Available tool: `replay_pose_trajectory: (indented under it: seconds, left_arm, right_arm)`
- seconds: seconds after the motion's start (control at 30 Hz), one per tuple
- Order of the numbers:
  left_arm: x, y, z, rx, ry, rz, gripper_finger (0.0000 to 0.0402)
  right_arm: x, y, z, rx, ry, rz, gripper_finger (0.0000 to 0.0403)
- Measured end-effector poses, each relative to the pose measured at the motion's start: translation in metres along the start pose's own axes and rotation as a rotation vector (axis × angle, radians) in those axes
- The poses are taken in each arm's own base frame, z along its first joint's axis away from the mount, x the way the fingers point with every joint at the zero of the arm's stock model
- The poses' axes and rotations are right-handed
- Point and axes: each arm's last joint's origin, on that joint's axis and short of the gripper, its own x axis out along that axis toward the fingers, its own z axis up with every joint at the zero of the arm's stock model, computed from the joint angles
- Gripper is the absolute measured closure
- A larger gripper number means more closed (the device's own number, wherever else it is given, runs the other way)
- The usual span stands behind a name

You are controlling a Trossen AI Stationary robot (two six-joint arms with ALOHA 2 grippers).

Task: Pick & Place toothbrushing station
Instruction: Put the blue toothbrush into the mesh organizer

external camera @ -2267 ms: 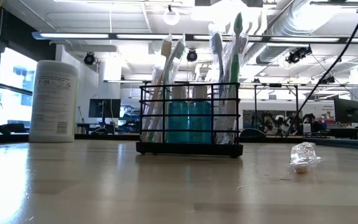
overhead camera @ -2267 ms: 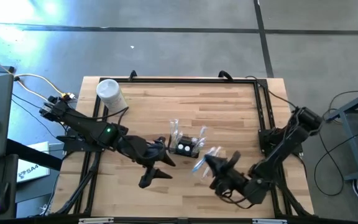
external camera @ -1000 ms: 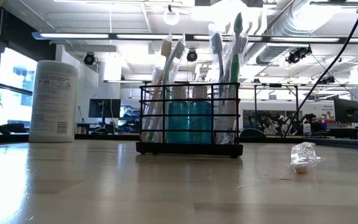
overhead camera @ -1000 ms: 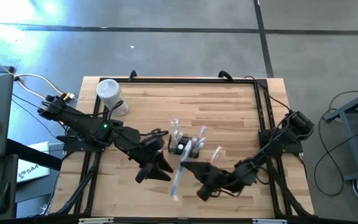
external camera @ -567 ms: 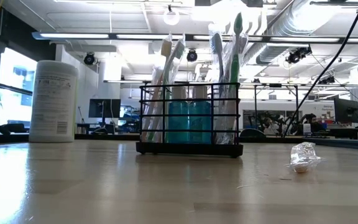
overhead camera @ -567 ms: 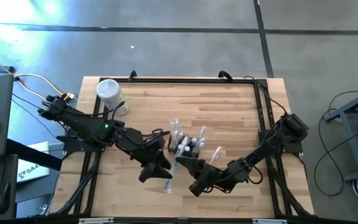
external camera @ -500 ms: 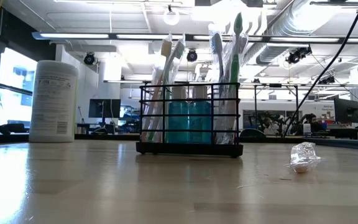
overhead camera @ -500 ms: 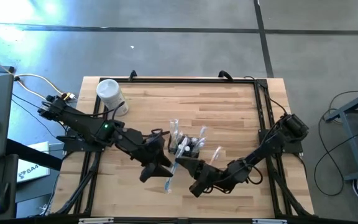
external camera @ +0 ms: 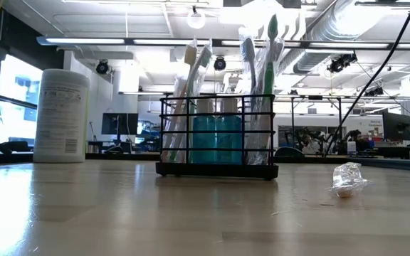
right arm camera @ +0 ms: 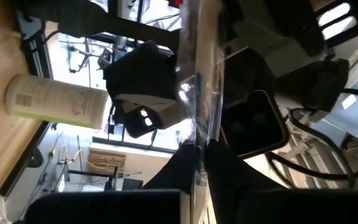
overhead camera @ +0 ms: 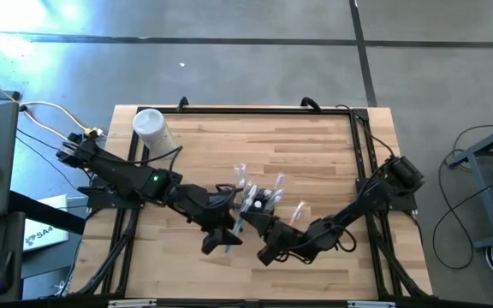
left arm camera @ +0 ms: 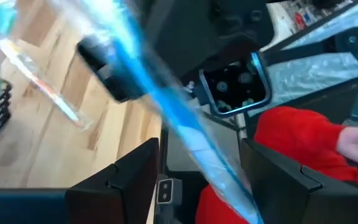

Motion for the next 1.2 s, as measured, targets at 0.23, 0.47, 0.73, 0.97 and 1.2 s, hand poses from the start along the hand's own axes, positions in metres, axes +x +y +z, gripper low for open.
replay_pose_trajectory:
  seconds: [0.23,0.47,0.73,0.97,1.2]
  left_arm:
    - [0.004,0.001,-0.003,0.014,0.037,-0.006,0.0238]
    - [0.005,0.004,-0.005,0.016,0.065,0.011,0.0381]
    - [0.004,0.006,-0.006,0.047,0.059,0.044,0.0385]
    - [0.004,0.005,-0.005,0.097,0.046,0.040,0.0382]
    - [0.002,0.004,-0.005,0.270,0.038,0.047,0.0386]
  right_arm:
    - [0.000,0.005,0.003,-0.003,-0.001,0.021,0.0387]
    - [-0.011,0.001,0.009,0.078,-0.033,0.013,0.0357]
    - [-0.030,-0.006,0.020,0.211,-0.078,0.009,0.0261]
    - [-0.059,-0.019,0.028,0.435,-0.043,0.010,0.0177]
    - [-0.092,-0.044,0.025,0.743,-0.041,-0.049,0.0178]
